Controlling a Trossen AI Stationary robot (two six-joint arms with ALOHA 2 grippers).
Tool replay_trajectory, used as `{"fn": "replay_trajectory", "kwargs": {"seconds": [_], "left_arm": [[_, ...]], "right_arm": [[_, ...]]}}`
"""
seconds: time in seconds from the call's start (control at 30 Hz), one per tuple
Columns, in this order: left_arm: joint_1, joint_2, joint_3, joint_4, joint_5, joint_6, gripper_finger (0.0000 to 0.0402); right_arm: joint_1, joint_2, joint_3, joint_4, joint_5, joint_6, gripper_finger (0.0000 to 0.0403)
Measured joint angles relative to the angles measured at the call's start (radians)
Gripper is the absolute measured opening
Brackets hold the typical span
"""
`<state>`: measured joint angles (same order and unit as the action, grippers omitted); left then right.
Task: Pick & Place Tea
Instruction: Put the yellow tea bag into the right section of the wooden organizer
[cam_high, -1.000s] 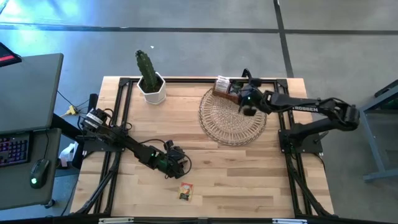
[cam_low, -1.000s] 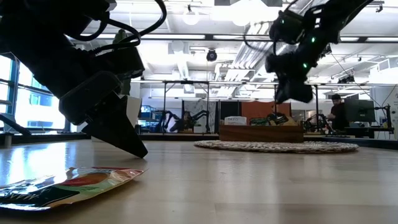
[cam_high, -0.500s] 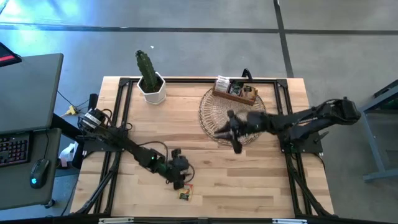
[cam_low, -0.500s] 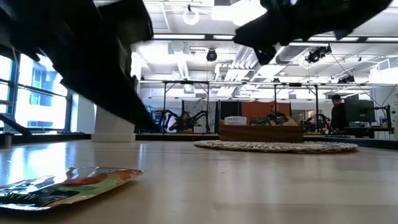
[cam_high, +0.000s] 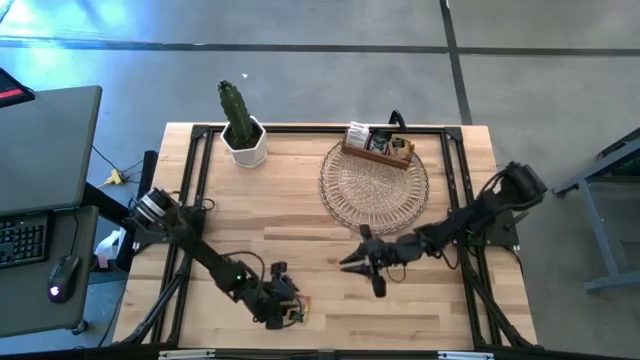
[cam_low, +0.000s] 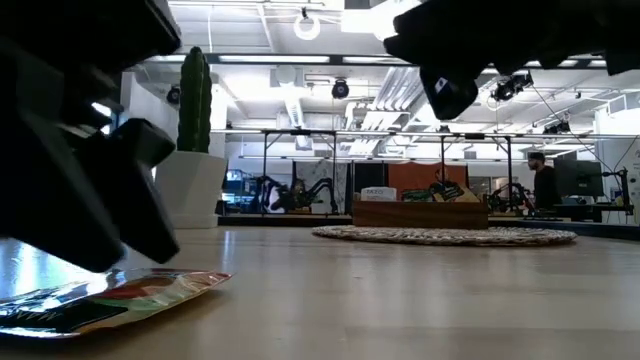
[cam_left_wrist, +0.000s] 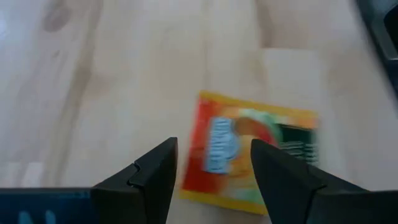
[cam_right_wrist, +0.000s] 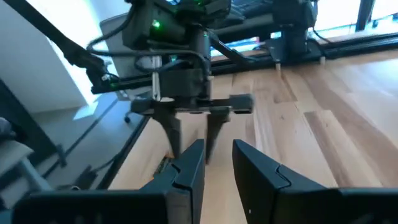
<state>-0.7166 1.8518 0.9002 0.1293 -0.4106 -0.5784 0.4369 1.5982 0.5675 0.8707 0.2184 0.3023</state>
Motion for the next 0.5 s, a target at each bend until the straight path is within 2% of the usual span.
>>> {"fn": "replay_trajectory", "kwargs": {"seconds": [0.13, 0.17, 0.5], "left_arm": [[0.012, 0.043, 0.006, 0.018, -0.009, -0.016, 0.0202], [0.028, 0.042, 0.007, 0.014, 0.013, -0.021, 0.0202], [0.232, 0.04, 0.008, -0.157, 0.003, -0.116, 0.0202]], "right_arm": [[0.014, 0.036, 0.0, 0.022, 0.045, -0.039, 0.0078], [0.01, 0.039, 0.0, 0.023, 0.054, -0.04, 0.0078], [-0.055, 0.04, 0.0, 0.034, 0.059, -0.04, 0.0078]]}}
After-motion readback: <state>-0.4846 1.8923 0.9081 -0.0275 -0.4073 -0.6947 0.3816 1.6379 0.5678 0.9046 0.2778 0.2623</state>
